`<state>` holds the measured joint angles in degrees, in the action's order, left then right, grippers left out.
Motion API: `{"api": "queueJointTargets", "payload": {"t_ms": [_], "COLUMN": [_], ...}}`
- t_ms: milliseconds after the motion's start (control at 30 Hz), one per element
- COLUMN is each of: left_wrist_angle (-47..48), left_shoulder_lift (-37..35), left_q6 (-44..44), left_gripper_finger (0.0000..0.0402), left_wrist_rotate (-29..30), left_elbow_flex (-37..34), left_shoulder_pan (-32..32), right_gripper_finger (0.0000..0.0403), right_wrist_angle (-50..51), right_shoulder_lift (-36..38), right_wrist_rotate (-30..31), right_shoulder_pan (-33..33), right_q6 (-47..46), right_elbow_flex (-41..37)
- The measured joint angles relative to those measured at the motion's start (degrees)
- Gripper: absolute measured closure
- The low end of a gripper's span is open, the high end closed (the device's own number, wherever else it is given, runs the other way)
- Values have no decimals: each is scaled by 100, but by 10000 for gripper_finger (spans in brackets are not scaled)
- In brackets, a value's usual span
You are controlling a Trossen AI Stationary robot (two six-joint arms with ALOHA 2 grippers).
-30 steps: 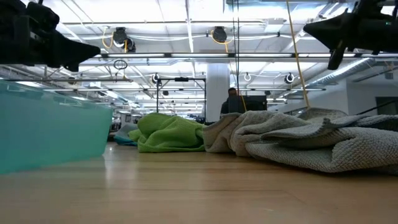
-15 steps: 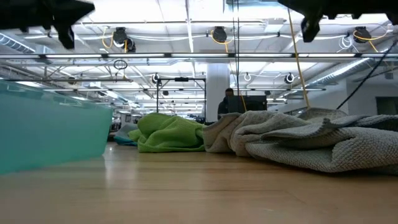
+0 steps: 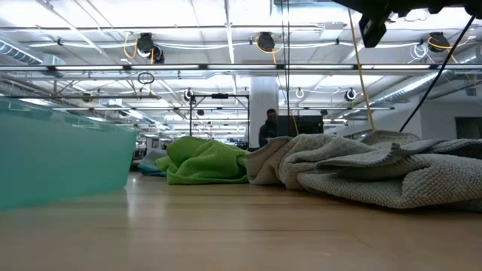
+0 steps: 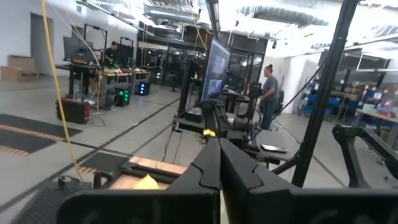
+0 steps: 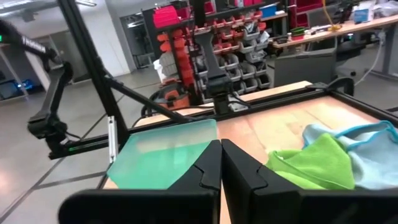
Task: Fold microfiber towels
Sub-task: Fold the blue microfiber cloth
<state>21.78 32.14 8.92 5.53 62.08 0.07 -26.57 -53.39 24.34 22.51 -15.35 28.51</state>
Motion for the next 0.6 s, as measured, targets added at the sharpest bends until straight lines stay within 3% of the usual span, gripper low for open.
{"api": "queueJointTargets", "payload": {"t_ms": [333,600], "left_wrist_angle": [2296,3080], "left_shoulder_lift": [1969,3163], "left_q6": [-31,-132], "left_gripper_finger": [400,400], "left_wrist_rotate": [-402,-392], "left_elbow_flex": [3338,5082], "left_shoulder_pan": [-21,-21], "right_gripper_finger": [403,403], "right_wrist_angle": [20,13], "right_shoulder_lift": [0,3], "right_wrist_rotate": [-7,-35], "right_shoulder_pan": [161,161], "right_q6": [258,58], "right_elbow_flex": [0,0]}}
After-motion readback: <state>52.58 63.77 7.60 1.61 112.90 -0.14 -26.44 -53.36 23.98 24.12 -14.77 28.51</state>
